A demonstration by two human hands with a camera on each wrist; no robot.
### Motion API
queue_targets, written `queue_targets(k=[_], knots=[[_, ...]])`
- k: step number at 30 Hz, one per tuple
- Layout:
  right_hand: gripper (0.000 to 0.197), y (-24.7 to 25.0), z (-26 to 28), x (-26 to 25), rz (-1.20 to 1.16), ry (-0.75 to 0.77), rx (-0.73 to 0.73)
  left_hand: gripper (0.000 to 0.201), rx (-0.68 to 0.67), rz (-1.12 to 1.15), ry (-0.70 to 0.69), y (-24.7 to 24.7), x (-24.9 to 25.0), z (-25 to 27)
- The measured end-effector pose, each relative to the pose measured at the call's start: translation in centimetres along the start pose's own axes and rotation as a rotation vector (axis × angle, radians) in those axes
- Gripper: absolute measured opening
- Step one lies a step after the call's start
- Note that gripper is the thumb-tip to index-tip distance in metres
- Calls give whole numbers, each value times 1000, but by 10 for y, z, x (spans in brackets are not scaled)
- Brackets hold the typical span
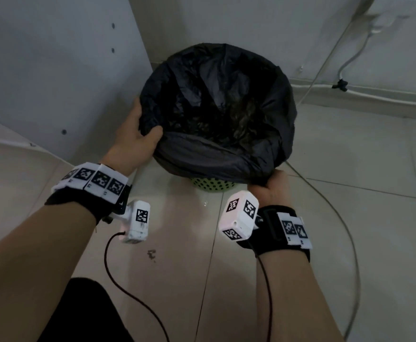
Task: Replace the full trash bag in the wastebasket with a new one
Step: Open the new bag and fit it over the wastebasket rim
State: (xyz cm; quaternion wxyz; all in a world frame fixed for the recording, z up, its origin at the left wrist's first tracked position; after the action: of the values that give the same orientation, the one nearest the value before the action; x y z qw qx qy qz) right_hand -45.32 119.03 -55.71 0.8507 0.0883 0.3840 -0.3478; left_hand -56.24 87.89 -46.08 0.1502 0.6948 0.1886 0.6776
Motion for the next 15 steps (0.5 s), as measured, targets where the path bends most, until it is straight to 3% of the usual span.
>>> queue_targets(k=[2, 3, 4, 5, 6, 8, 10, 12, 15], knots=[[27, 3, 6, -13, -68, 124, 22, 89, 153, -44, 76, 11, -3, 3], [36, 0, 9, -14, -275, 95, -6, 89, 197, -44, 113, 12, -4, 7], [44, -17, 13, -11, -501, 33, -173, 86, 192, -18, 114, 8, -2, 9], [55, -30, 9, -3, -708, -113, -233, 82, 149, 14, 93, -1, 2, 12], [63, -35, 4, -1, -748, -160, -260, 80, 97, 30, 68, -9, 4, 14], [58, -36, 8, -7, -501, -78, -254, 81, 22, 7, 56, -15, 0, 9], [30, -31, 3, -6, -318, 0, -259, 76, -9, 0, 55, -10, -2, 0], [28, -31, 4, -4, -284, 45, -314, 72, -5, 39, 39, -4, 0, -7], [28, -35, 9, 12, -243, -96, -339, 73, 29, 85, 38, -1, -1, -8]])
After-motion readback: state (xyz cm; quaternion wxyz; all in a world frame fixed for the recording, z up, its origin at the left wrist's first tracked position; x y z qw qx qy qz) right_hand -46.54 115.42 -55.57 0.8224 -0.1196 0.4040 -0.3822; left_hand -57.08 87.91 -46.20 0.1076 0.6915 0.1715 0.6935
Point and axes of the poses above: each hand's wrist, its own z-axis away from the middle knuckle, its own y-axis out of the back of the hand, x = y × z, the point moved 10 cm from there along -z, towards the middle knuckle, and after that the axes turned 2 degrees about x, right-handed, at the moved point
